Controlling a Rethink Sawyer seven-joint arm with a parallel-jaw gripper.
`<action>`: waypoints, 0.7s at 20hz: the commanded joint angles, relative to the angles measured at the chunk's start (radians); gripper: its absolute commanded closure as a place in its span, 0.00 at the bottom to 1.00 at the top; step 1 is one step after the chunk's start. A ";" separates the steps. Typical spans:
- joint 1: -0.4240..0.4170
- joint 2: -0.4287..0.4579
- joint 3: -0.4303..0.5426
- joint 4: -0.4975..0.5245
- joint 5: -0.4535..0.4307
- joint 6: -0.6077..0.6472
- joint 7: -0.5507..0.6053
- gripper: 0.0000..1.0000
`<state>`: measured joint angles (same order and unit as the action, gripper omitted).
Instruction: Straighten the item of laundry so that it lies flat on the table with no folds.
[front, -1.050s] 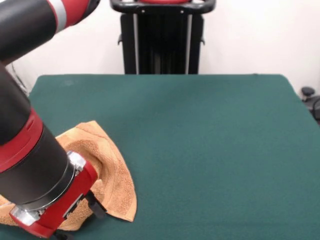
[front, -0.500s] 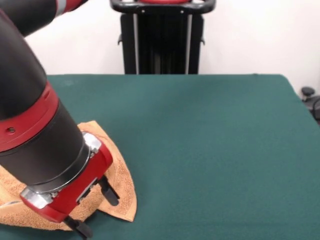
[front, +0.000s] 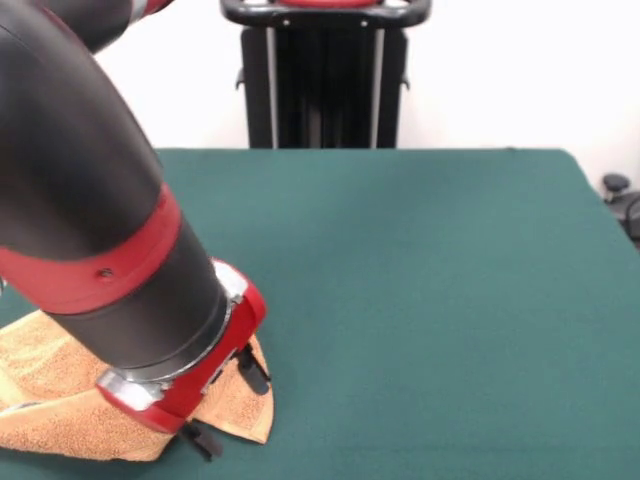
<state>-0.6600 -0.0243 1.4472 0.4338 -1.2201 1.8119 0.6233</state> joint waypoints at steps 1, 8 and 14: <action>0.081 0.003 -0.173 -0.022 -0.004 0.195 0.289 0.00; 0.092 0.005 -0.189 -0.042 -0.007 0.248 0.253 1.00; 0.092 0.008 -0.198 -0.037 0.015 0.227 0.236 1.00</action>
<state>-0.6103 -0.0235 1.3477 0.4210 -1.2135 2.0092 0.6233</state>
